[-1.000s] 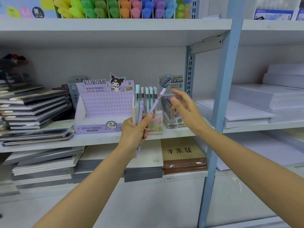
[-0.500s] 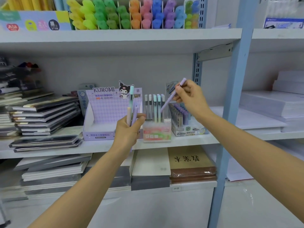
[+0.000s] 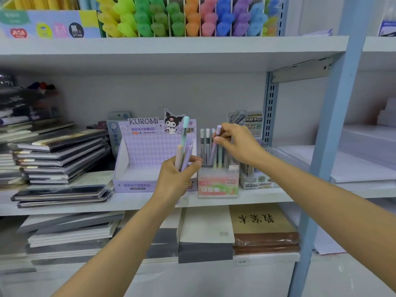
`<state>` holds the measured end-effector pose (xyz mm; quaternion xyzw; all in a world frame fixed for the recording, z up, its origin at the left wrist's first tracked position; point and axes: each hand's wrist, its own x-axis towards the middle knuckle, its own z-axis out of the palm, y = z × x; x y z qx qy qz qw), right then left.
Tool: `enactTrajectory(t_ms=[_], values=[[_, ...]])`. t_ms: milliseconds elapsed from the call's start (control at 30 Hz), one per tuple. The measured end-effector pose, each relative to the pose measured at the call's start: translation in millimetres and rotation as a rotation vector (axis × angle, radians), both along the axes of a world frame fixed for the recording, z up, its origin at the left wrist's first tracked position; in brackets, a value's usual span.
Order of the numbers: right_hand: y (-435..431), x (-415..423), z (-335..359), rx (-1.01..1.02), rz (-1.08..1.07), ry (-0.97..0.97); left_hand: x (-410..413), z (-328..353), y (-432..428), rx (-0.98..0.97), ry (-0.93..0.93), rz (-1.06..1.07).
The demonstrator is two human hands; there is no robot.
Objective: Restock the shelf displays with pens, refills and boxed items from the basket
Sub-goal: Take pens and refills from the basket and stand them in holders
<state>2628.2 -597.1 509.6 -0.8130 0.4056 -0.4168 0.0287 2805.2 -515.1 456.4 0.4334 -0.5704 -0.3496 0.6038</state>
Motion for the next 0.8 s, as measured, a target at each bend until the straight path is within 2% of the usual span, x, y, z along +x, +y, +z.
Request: enactTrajectory(t_ms=[100,167,300,400,567,633,733,800], values=[[-4.4,0.9,1.7,0.037,-0.02,0.041,0.0,1.3,-0.5,0.029,0.021,-0.021],[-5.2,3.5,0.3,0.029,-0.004,-0.019,-0.3,1.4,-0.1,0.038,0.024,-0.037],[-6.3,9.8,3.6,-0.111,-0.013,-0.117,0.6,0.6,-0.2,0.052,0.028,-0.069],[-8.0,14.1,5.2,-0.149,-0.063,-0.11,2.3,0.7,0.3,0.059,0.012,-0.083],[-5.9,15.7,5.8,-0.019,-0.161,0.034,5.1,2.8,5.1,0.083,-0.04,-0.091],[2.8,14.2,8.2,0.022,-0.102,-0.007,6.1,4.0,8.9,0.093,-0.06,-0.102],[24.4,12.3,13.3,0.081,0.166,-0.252,6.4,6.4,15.0,0.089,-0.095,-0.119],[39.4,14.1,17.0,0.176,0.332,-0.342,4.7,8.0,17.9,0.083,-0.127,-0.124]])
